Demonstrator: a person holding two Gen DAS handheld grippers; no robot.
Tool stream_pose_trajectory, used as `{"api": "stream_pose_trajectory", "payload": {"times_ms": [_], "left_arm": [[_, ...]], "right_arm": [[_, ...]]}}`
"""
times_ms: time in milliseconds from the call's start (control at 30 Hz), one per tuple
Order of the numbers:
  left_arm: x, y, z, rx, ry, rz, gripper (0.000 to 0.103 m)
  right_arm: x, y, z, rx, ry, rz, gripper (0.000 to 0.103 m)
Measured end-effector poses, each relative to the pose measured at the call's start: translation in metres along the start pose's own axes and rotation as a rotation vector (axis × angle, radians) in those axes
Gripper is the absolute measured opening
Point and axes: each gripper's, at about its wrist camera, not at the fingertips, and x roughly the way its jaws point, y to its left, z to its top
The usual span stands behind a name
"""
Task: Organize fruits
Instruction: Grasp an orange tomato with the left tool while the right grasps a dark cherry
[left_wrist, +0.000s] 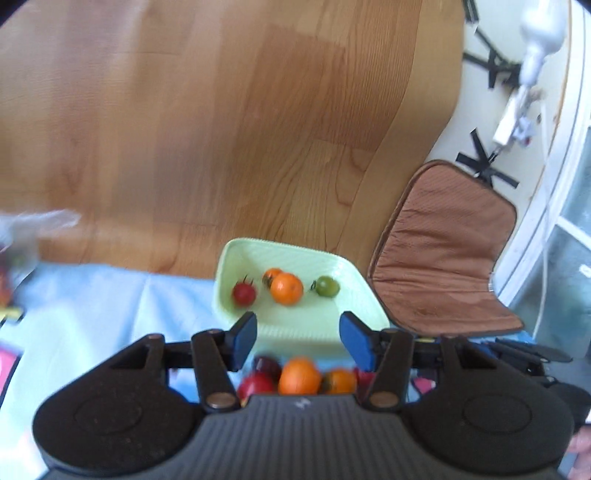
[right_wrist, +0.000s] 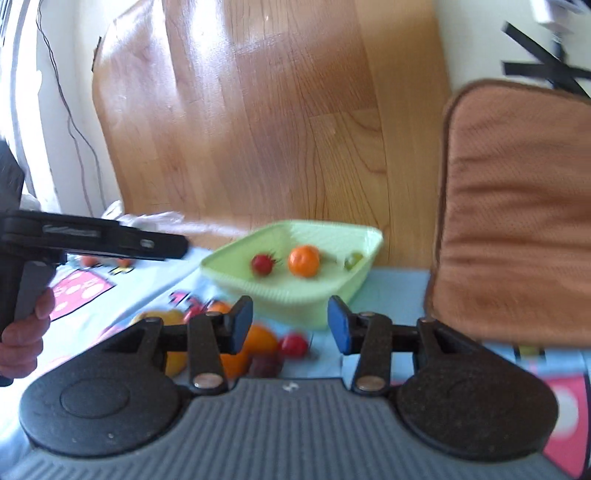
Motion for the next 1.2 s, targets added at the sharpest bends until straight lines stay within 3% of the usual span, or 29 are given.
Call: {"api": "stream_pose_trajectory", "payload": {"times_ms": [233, 400, 633, 767, 1133, 1167, 1200], "left_arm": [[-0.051, 0.015, -0.054, -0.025, 0.016, 0.085, 0.052], [-0.059, 0.002, -0.071, -0.034, 0.05, 0.01, 0.052], [-0.029, -0.046, -0.068, 0.039, 0.099, -0.102, 0.052], [-0.004, -0.068, -0.067, 0.093, 0.117, -0.096, 0.052], [0.049, -0.101, -0.079, 0.22, 0.173, -0.069, 0.054], [0.05, -0.101, -0.08, 0.221, 0.173, -0.072, 0.053], [0.049, -0.1, -0.08, 0.219, 0.168, -0.077, 0.043]], "right_arm": [[-0.038, 0.023, -0.049, 0.013, 0.051, 0.006, 0.048], [-0.037, 0.029, -0.062, 0.015, 0.081, -0.02, 0.048], [-0.042, 0.011, -0.06, -0.04, 0.085, -0.102, 0.048], [-0.043, -0.014, -0.054, 0.006, 0.078, -0.147, 0.047], [-0.018, -0.034, -0.043, 0.096, 0.106, -0.014, 0.036], [-0.016, -0.035, -0.043, 0.11, 0.113, 0.002, 0.036], [-0.015, -0.035, -0.042, 0.116, 0.117, 0.01, 0.036]]}}
